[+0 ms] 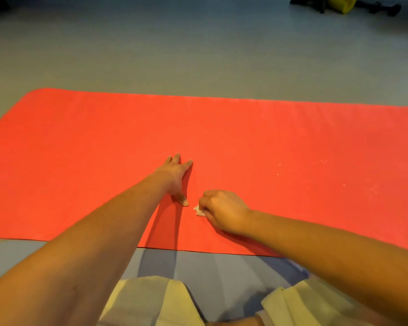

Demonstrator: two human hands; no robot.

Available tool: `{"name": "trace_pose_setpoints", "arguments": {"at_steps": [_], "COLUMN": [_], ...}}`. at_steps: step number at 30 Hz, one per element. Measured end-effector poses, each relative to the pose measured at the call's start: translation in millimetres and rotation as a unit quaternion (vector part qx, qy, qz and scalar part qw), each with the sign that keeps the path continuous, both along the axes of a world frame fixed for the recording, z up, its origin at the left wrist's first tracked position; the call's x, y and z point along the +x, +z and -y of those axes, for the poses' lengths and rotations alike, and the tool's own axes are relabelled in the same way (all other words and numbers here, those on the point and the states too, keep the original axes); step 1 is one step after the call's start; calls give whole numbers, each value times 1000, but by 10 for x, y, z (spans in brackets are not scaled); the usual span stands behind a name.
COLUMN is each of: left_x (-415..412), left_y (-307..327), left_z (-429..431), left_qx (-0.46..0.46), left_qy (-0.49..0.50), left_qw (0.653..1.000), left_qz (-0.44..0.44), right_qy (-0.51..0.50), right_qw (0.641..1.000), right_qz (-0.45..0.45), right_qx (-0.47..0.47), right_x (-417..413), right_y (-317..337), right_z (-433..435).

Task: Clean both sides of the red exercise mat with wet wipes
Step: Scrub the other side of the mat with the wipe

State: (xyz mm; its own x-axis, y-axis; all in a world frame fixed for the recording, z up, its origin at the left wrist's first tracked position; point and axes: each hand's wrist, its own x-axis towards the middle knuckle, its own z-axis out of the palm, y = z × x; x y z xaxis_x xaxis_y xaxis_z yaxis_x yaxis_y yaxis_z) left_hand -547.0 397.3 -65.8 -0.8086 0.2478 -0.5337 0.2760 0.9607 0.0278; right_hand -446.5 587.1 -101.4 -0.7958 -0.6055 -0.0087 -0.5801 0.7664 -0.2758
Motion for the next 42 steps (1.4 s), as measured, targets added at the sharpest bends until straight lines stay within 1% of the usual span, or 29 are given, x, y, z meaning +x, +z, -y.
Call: {"name": "trace_pose_setpoints", "arguments": {"at_steps": [3, 5, 7, 9, 11, 14, 18, 20, 26, 28, 31, 33, 35, 37, 40, 42], "left_x": [-68, -119, -173, -221, -249, -253, -263, -286, -347, -376, -419, -433, -446, -464, -499, -564], "left_y": [17, 24, 14, 6, 3, 10, 18, 17, -25, -62, -78, -78, -77, -67, -62, -103], "left_z": [-57, -91, -121, -151, -160, -164, -187, -182, -164, -164, -158, -151, -145, -137, -182, -256], "left_qx": [-14, -2, 7, 3, 0, -5, -9, -8, -2, 0, 1, 1, 0, 8, 45, 51], "left_qy": [10, 18, 32, 43, 45, 46, 47, 50, 59, 60, 54, 54, 56, 59, 76, 100], "left_qw": [1000, 1000, 999, 999, 999, 999, 999, 999, 998, 998, 999, 998, 998, 998, 996, 994], "left_qz": [11, 1, -1, 15, 17, 14, 15, 17, 15, 11, 5, 9, 18, 28, 25, 11], "right_qy": [-80, -139, -167, -143, -91, -40, -47, -42, 0, -35, -128, -154, -156, -129, -63, -27], "right_qw": [997, 990, 986, 989, 994, 998, 999, 999, 999, 999, 991, 987, 985, 987, 995, 996], "right_qz": [-15, -10, 1, -21, -44, -33, -25, -29, -29, -25, -30, -29, -34, -56, -71, -74], "right_qx": [-2, 5, 12, 35, 41, 27, 10, 18, 12, 0, -3, 21, 58, 82, 42, 31], "right_x": [-499, -818, -957, -908, -768, -627, -602, -606, -765, -954, -1459, -1760, -1898, -1828, -1530, -1373], "right_y": [57, 102, 122, 124, 87, 30, 9, -21, -53, -42, 32, 80, 75, 68, 18, -17], "right_z": [25, 37, 75, 94, 58, -35, -29, -21, -101, -136, -167, -162, -139, -130, -220, -302]}}
